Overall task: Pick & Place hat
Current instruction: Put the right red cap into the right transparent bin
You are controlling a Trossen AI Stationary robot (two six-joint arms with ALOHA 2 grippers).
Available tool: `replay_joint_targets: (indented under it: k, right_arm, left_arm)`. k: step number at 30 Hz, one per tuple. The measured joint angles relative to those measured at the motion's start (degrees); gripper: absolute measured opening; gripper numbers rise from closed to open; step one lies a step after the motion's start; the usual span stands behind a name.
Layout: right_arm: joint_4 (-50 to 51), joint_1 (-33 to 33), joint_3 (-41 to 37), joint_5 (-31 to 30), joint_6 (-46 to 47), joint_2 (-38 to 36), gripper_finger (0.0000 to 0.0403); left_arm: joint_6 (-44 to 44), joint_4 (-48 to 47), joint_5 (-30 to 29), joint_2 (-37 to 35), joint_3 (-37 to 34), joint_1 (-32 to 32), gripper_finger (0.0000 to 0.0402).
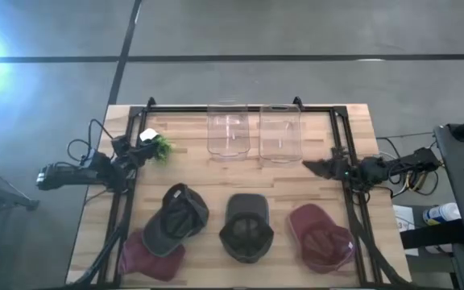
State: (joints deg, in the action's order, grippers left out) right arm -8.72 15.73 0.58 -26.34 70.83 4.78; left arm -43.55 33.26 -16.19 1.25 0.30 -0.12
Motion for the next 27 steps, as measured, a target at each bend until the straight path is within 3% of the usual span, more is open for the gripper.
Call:
replay_joint_targets:
  k: [3,7,14,17,22,27]
  right_arm:
    - [5.84,0.0,0.19,4.27,7.0,3.88,0.0221]
    - [13.31,-0.04,4.7,8.43,9.73,12.48,0.0221]
    - [42.96,-0.04,22.98,14.75,5.27,30.38,0.0221]
    - [53.97,-0.14,29.13,20.98,4.51,38.94,0.0221]
    - [57.88,-0.24,33.37,37.66,-2.06,51.78,0.0221]
    - [60.9,-0.26,34.97,41.1,-8.68,59.42,0.0221]
  left_arm:
    - [-1.28,-0.43,-4.9,0.75,0.0,0.02,0.0122]
    - [-4.13,-0.58,-5.14,2.22,0.02,-0.08,0.0122]
    - [-6.1,-1.88,-4.02,6.7,1.6,-0.09,0.0122]
    - [-6.22,-2.76,-2.41,9.33,2.03,-0.09,0.0122]
    - [-7.29,-6.45,-1.12,14.08,2.03,-0.09,0.0122]
    - [-7.58,-7.72,0.27,18.17,2.03,-0.09,0.0122]
